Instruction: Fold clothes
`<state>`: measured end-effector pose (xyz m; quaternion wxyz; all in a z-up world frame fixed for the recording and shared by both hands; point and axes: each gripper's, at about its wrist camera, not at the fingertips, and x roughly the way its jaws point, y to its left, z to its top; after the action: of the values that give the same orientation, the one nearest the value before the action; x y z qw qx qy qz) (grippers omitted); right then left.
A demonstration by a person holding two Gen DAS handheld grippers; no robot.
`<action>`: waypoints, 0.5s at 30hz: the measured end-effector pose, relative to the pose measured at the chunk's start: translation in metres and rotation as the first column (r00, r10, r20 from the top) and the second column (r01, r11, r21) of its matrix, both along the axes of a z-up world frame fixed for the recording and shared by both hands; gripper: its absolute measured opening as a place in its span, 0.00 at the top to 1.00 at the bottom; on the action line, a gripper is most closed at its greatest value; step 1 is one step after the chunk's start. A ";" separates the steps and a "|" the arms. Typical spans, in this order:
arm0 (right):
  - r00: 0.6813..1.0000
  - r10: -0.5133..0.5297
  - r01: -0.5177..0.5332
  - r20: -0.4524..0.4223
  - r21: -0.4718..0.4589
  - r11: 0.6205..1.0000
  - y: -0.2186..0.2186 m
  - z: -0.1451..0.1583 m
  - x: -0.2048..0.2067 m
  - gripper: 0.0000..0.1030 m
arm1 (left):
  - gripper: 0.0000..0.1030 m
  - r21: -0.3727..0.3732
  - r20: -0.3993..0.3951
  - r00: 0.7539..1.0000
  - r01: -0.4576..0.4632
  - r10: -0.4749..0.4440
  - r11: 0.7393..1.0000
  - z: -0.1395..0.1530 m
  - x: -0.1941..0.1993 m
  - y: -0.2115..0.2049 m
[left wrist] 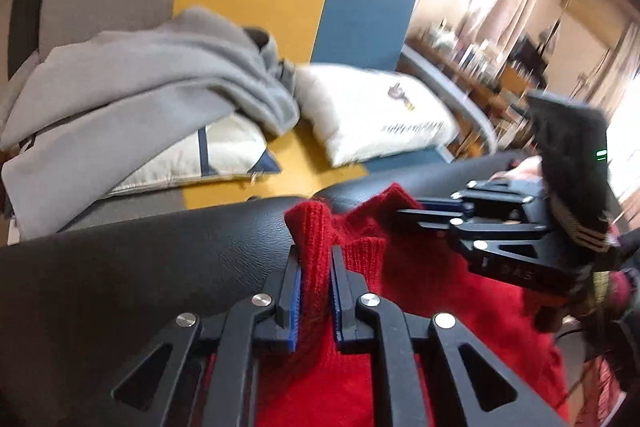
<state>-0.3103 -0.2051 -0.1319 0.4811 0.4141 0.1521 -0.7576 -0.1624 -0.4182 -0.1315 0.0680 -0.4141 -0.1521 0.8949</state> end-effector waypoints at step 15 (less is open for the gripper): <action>1.000 0.008 -0.005 0.029 -0.092 0.996 0.118 0.000 0.111 0.90 | 0.87 0.102 -0.032 0.998 -0.053 0.057 0.993 -0.006 0.140 0.036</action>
<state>-0.1996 -0.0873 -0.1316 0.5043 0.4018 0.1113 -0.7562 -0.0229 -0.3824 -0.1379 0.0667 -0.3903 -0.2071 0.8946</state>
